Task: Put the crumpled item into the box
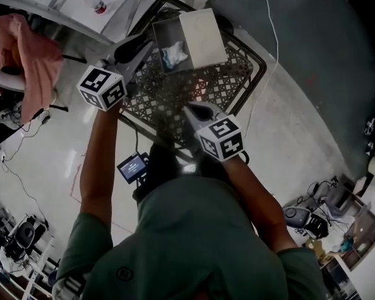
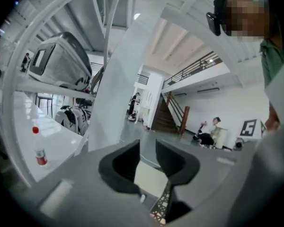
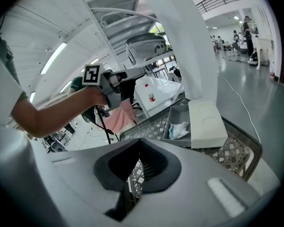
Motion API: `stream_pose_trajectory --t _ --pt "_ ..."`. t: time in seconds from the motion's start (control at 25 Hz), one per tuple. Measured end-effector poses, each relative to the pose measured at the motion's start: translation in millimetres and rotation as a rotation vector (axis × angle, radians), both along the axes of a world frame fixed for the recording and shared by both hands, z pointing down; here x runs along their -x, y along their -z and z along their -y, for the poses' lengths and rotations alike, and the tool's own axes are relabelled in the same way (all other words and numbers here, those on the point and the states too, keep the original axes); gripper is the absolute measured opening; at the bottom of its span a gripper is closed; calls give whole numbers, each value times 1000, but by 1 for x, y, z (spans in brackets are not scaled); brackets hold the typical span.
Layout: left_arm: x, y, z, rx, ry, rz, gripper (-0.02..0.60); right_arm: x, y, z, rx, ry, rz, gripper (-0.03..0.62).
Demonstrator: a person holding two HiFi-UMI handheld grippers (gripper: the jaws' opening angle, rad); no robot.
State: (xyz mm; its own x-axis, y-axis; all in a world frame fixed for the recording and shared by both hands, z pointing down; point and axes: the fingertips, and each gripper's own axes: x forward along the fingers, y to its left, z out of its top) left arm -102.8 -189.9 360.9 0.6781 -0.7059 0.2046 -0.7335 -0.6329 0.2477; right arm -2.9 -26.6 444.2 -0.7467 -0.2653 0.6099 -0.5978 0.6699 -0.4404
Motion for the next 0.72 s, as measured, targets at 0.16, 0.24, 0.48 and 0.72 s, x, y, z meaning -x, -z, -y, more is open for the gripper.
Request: stream_pose_trajectory --t 0.16,0.24,0.48,0.72 --pt "4 50 -26 -73 -7 26 106 -4 52 2 -77 -7 74 6" --pt "6 74 -42 -111 -9 45 106 -8 81 1 -122 -12 115 6" --pt "15 140 -96 -202 15 104 101 -24 171 -6 -333 7 185 5" --pt "28 186 -159 -260 65 151 98 -35 252 -27 -491 36 253 3"
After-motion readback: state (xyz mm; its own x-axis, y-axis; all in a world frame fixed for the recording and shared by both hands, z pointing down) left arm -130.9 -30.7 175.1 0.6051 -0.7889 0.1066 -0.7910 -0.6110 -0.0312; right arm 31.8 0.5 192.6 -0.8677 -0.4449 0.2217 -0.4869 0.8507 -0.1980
